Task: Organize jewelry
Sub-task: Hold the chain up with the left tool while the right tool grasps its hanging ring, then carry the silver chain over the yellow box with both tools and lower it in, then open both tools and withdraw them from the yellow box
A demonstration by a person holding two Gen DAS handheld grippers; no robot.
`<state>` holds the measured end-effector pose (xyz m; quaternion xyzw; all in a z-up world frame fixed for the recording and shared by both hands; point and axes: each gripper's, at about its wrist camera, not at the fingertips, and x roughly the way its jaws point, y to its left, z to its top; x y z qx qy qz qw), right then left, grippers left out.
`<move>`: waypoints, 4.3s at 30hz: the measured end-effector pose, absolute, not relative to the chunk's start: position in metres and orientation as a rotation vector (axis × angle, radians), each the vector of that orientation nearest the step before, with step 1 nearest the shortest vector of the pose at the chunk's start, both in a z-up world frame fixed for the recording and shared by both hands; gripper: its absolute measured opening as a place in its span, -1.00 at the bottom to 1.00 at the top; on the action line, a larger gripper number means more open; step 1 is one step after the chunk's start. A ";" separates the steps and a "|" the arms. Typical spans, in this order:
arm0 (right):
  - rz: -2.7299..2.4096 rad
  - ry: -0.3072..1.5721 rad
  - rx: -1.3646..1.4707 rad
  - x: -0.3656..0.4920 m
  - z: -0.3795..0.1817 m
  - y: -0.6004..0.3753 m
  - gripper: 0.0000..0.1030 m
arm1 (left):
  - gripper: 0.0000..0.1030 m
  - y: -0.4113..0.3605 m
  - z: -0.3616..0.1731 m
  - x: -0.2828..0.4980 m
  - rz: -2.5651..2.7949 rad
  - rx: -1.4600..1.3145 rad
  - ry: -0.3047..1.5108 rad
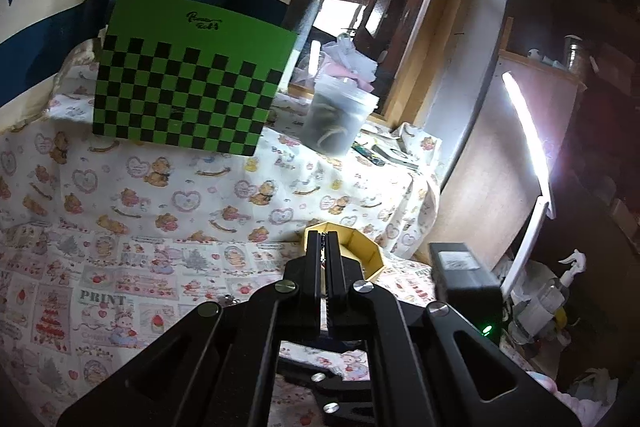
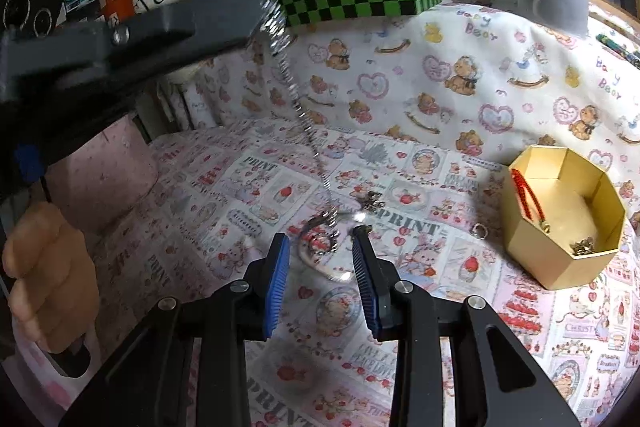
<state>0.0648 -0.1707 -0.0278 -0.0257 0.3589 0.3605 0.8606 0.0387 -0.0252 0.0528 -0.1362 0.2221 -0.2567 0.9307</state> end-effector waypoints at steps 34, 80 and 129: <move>0.641 0.623 0.035 0.064 0.006 -0.211 -0.87 | -0.99 -0.011 0.022 0.067 -0.314 -0.255 0.544; 0.255 0.766 0.465 0.140 -0.021 -0.351 -0.87 | -0.98 -0.182 0.025 0.186 -0.524 -0.063 0.736; 0.320 0.536 0.191 0.091 0.024 -0.289 -0.01 | 0.38 -0.044 0.063 0.049 -0.086 -0.030 0.434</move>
